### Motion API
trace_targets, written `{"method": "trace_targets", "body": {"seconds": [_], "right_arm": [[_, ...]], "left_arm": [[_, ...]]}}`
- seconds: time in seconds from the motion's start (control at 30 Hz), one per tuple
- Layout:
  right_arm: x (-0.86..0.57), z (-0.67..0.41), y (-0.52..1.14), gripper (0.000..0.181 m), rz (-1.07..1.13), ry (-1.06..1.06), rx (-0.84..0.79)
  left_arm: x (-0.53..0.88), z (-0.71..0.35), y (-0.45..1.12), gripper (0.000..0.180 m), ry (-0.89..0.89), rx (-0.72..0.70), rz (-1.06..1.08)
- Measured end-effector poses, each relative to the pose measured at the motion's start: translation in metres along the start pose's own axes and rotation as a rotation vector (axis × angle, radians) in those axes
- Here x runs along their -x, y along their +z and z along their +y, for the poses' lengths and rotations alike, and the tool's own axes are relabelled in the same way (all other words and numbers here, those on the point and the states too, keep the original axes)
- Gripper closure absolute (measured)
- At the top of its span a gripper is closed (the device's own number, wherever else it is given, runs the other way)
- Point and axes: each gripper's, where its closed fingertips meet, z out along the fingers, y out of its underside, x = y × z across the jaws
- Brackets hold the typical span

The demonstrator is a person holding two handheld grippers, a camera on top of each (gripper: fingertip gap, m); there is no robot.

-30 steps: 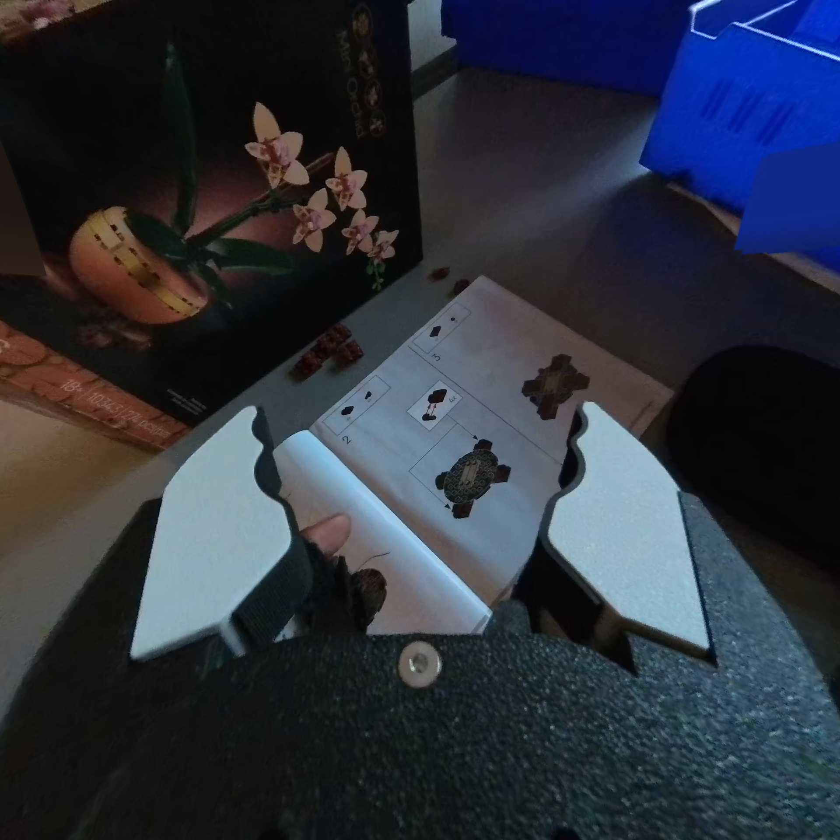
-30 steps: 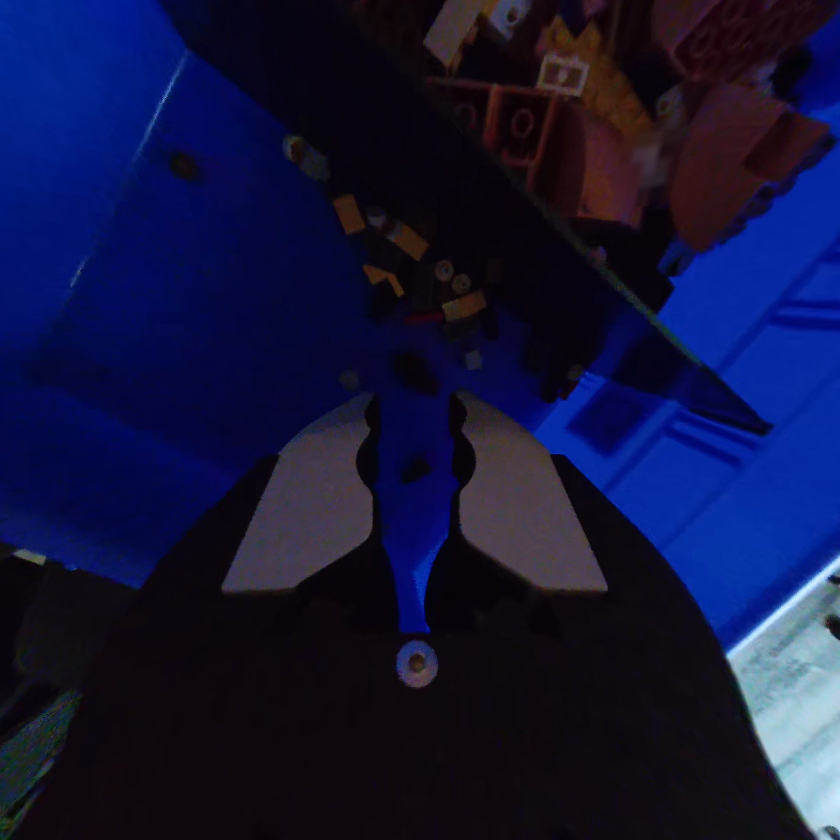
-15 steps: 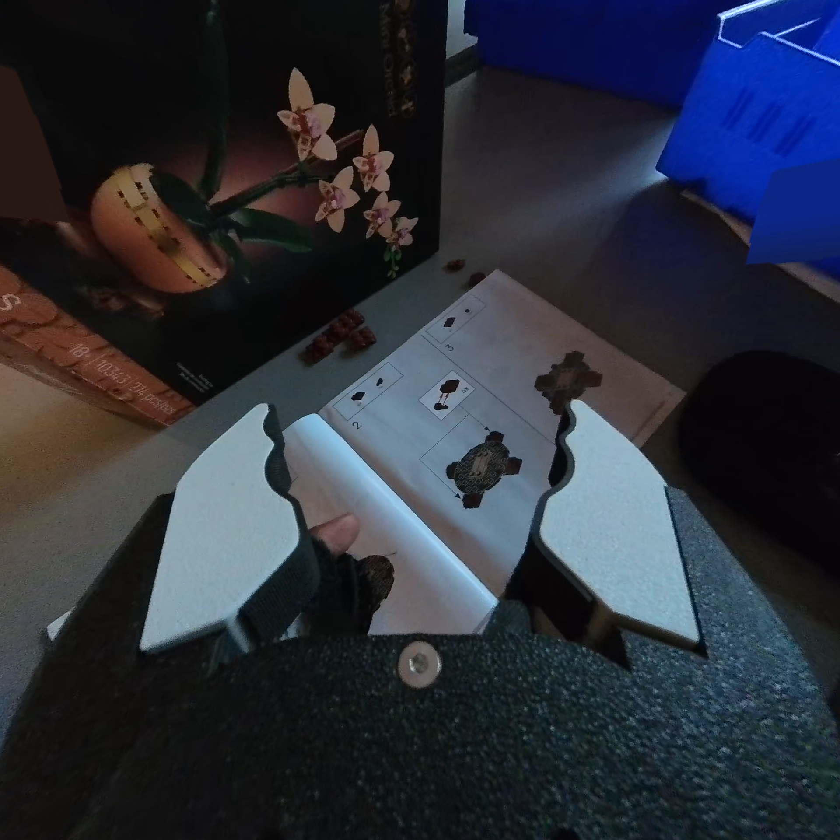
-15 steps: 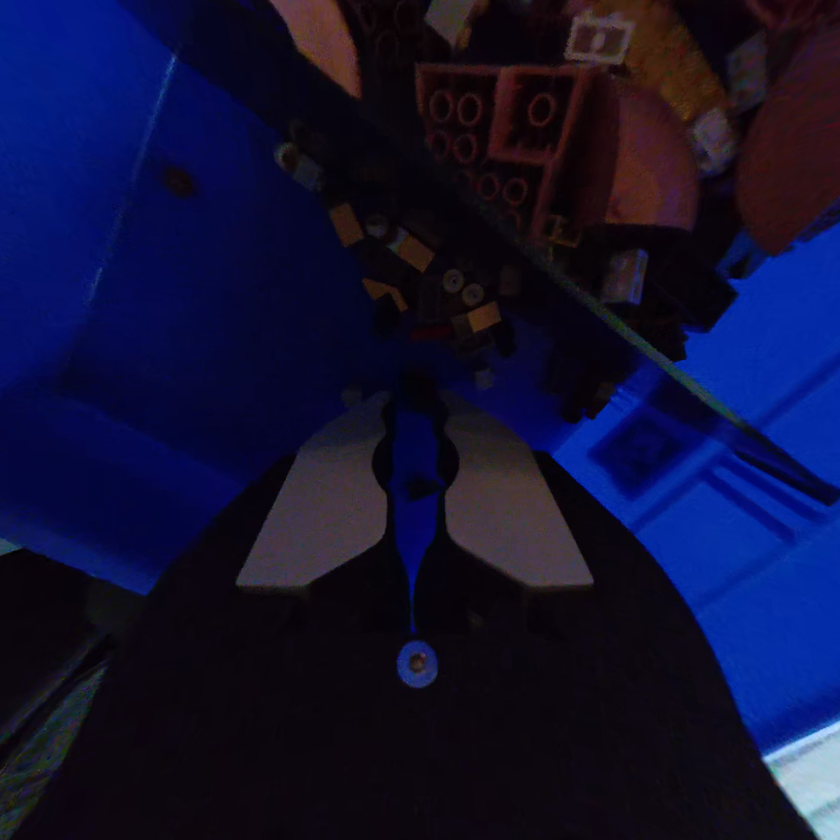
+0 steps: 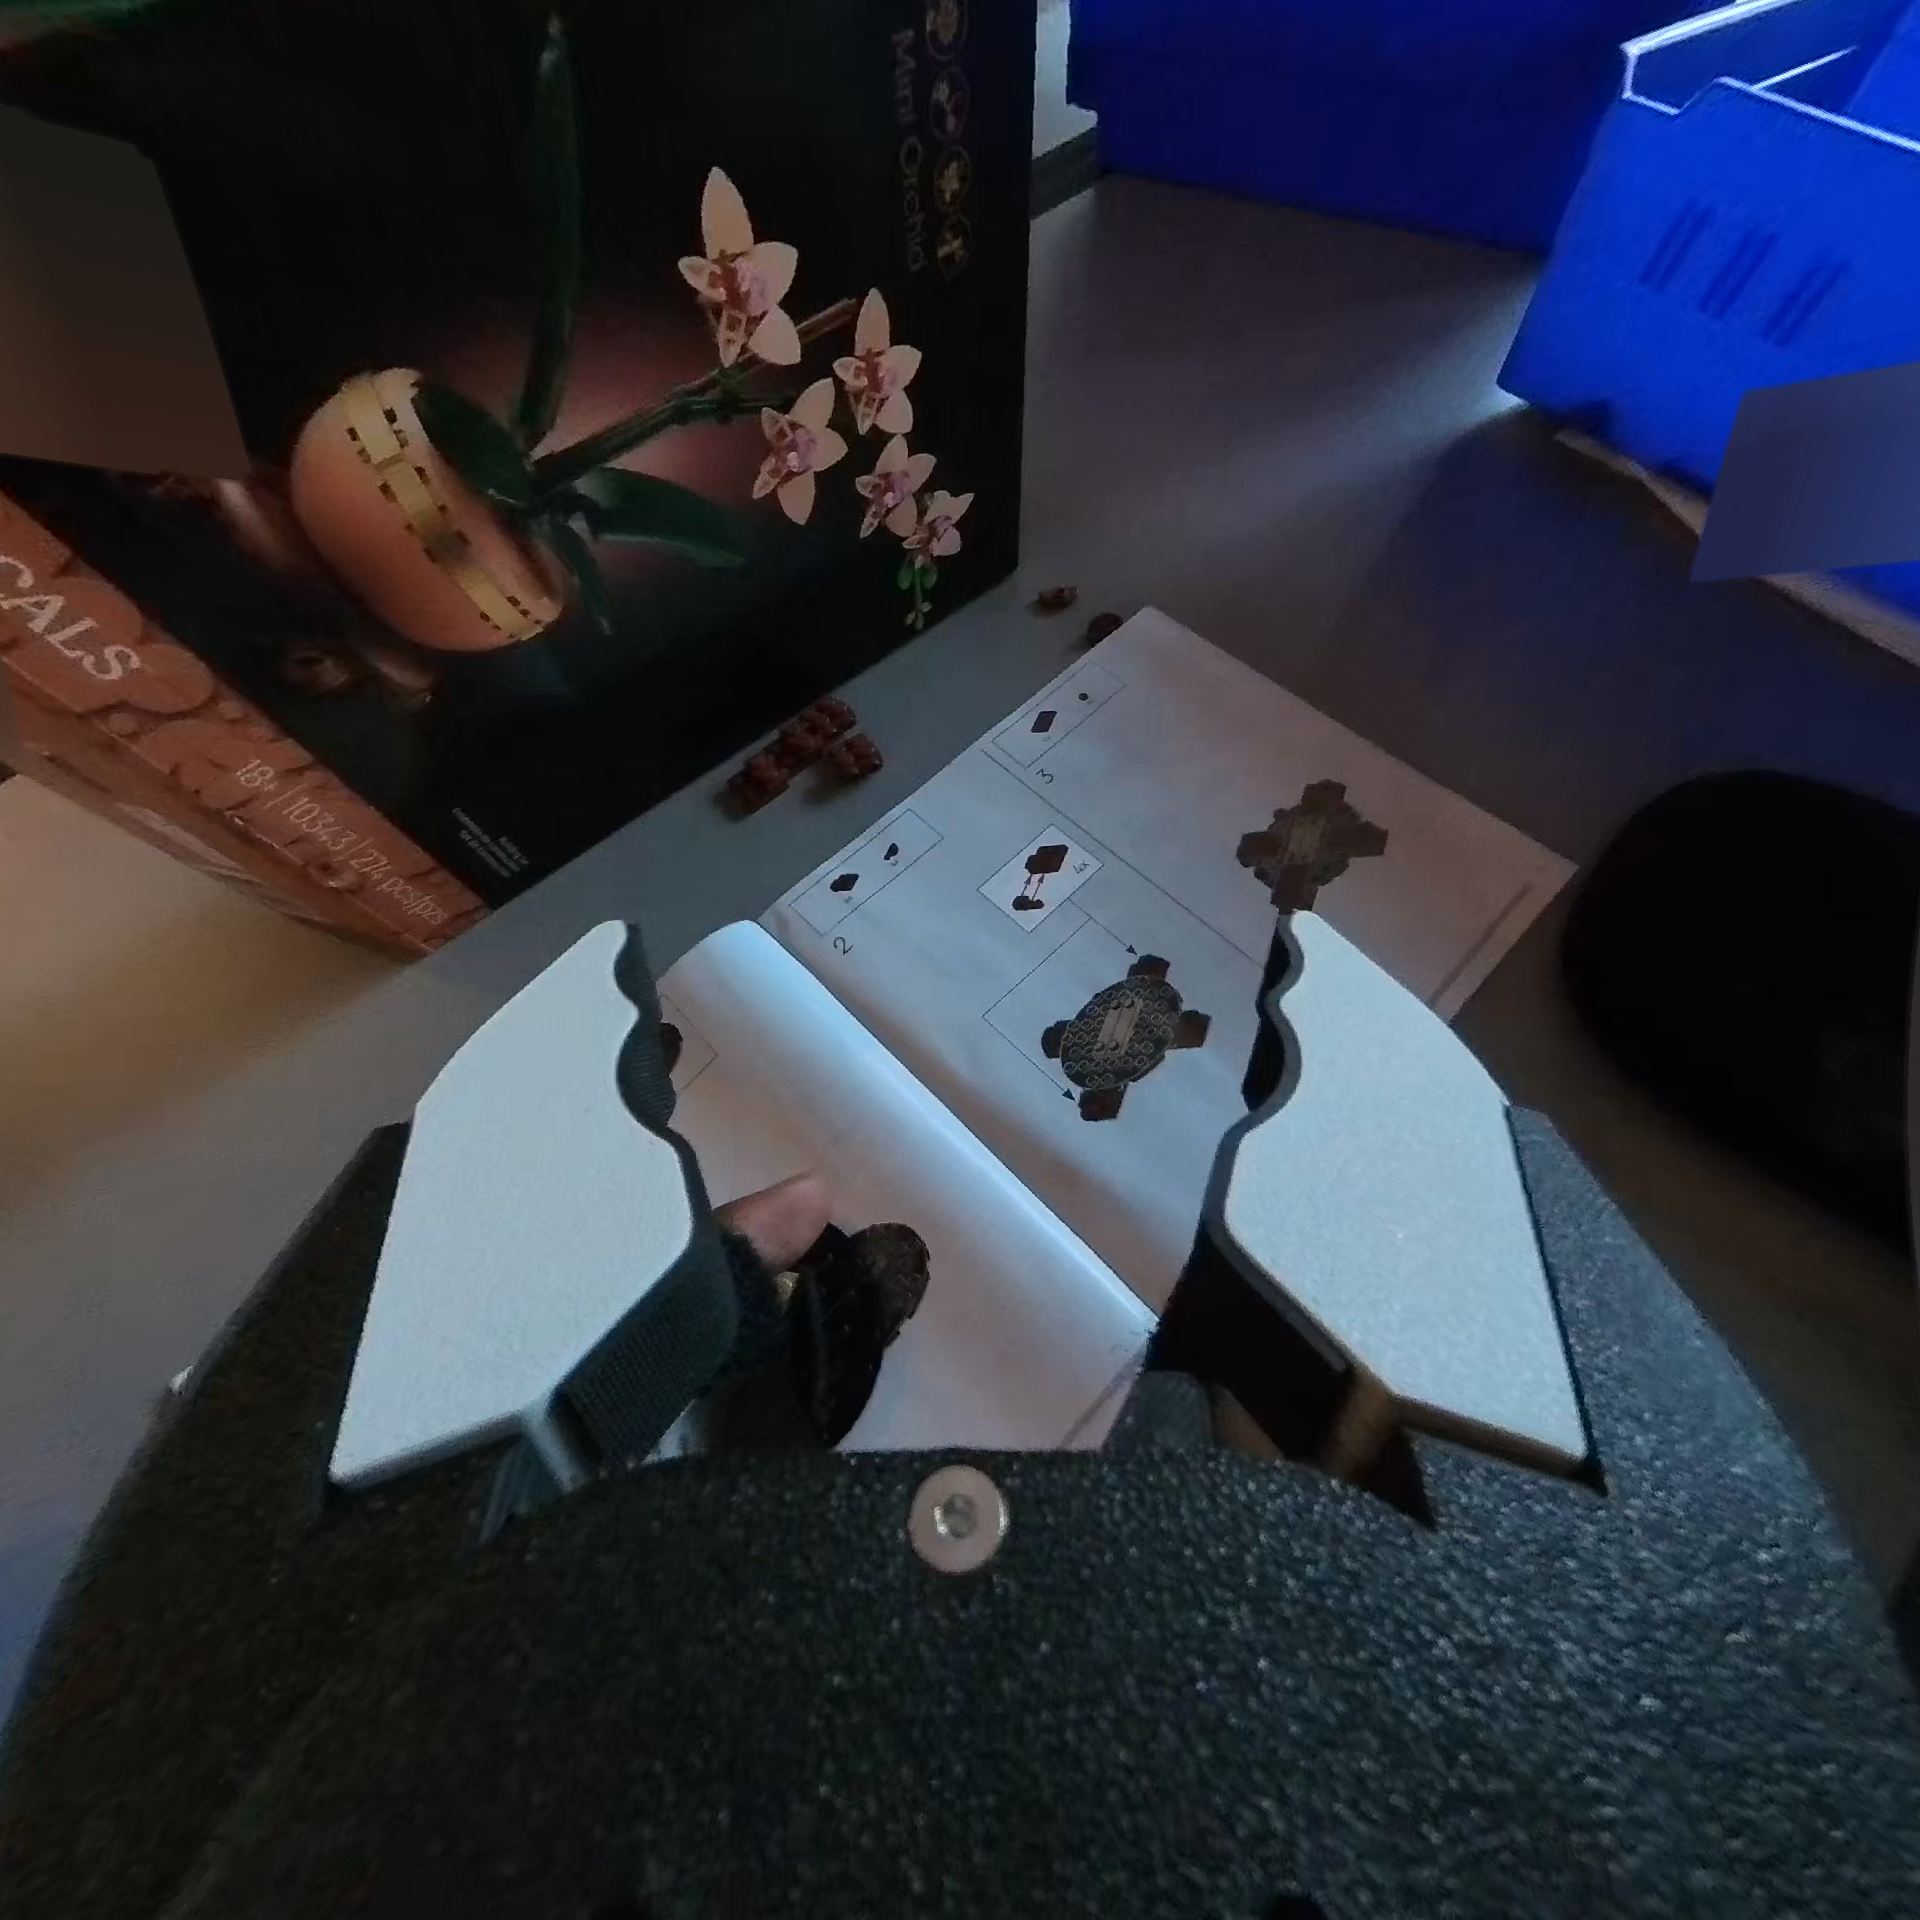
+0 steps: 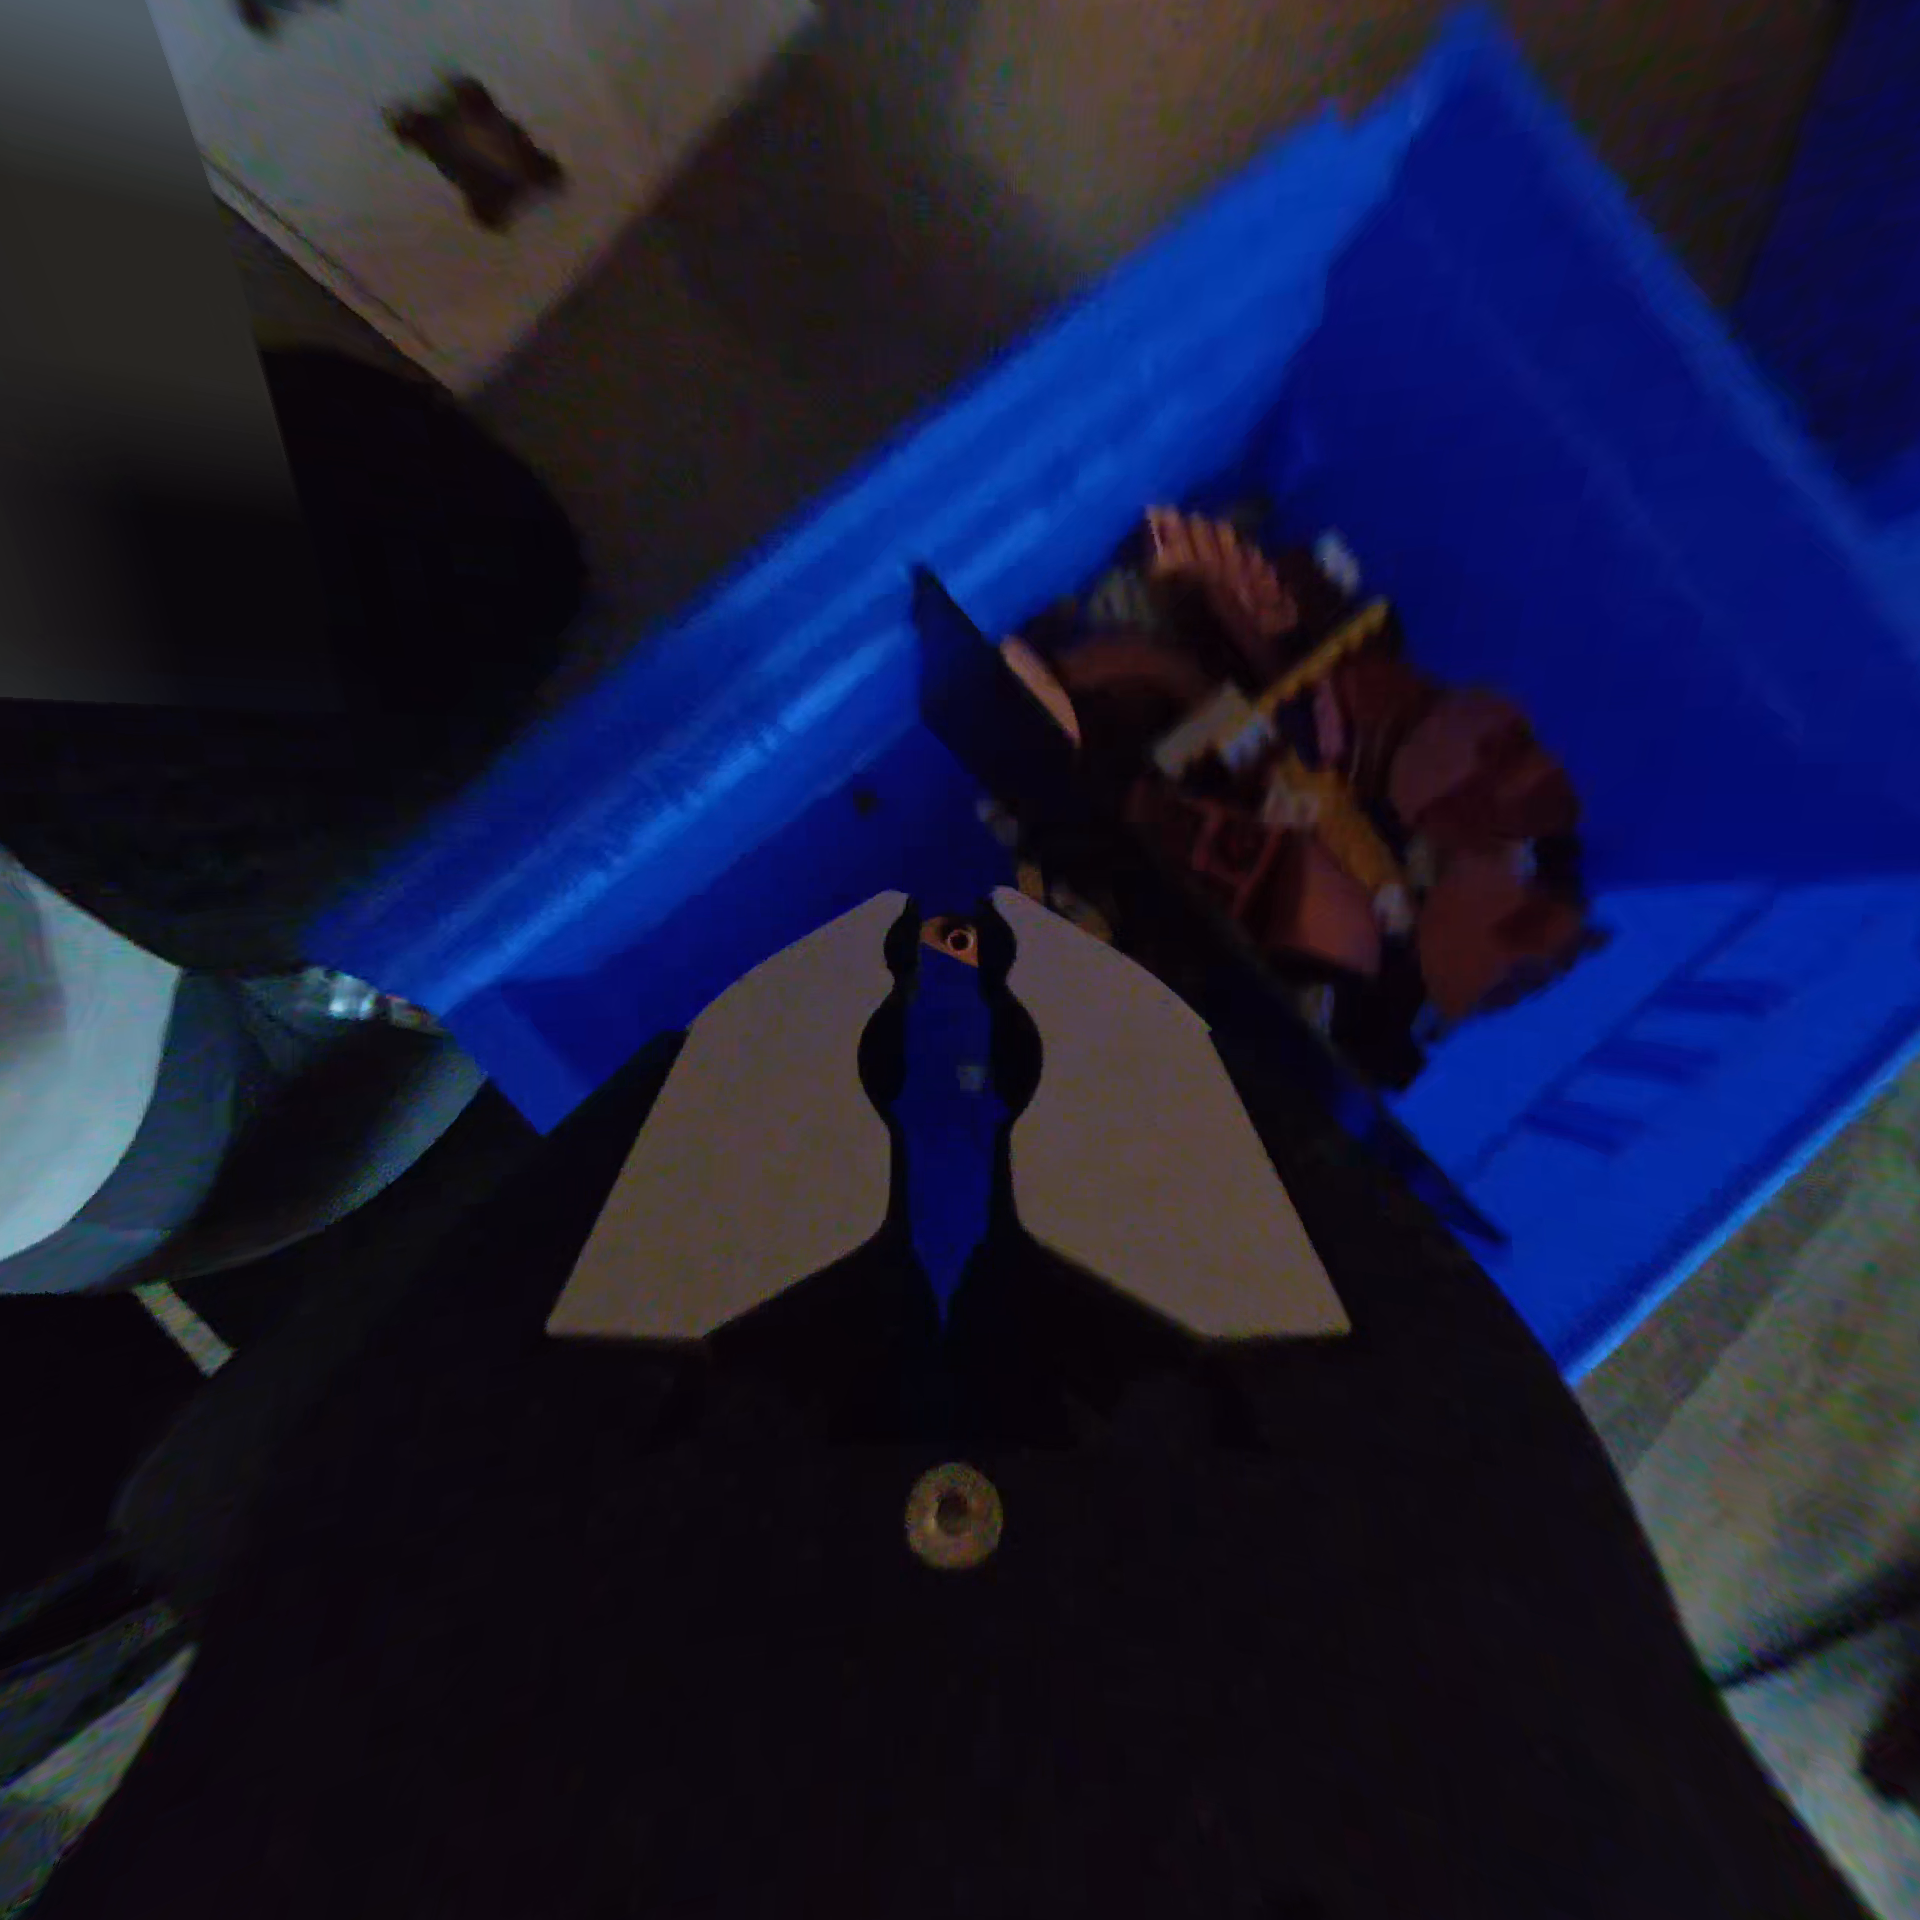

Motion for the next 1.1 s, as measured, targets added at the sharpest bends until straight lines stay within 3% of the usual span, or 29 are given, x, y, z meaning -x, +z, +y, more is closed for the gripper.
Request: {"method": "trace_targets", "body": {"seconds": [0.23, 0.37, 0.57, 0.73, 1.1], "right_arm": [[0.037, -0.088, -0.006, 0.175, -0.013, -0.202, -0.141], [0.049, -0.118, 0.025, 0.176, -0.002, -0.248, -0.095], [0.051, -0.115, 0.035, 0.159, 0.011, -0.132, -0.048], [0.067, -0.087, 0.021, 0.151, 0.123, -0.170, 0.030], [0.056, -0.006, -0.031, 0.154, 0.257, -0.010, -0.003]], "left_arm": [[0.000, 0.007, -0.003, 0.072, 0.026, -0.004, 0.007], [0.002, 0.010, -0.004, 0.072, 0.033, -0.017, 0.018], [0.000, 0.015, -0.009, 0.073, 0.071, -0.035, 0.054], [-0.003, 0.013, -0.009, 0.074, 0.081, -0.045, 0.078], [-0.027, 0.000, -0.009, 0.075, 0.065, -0.023, 0.102]]}}
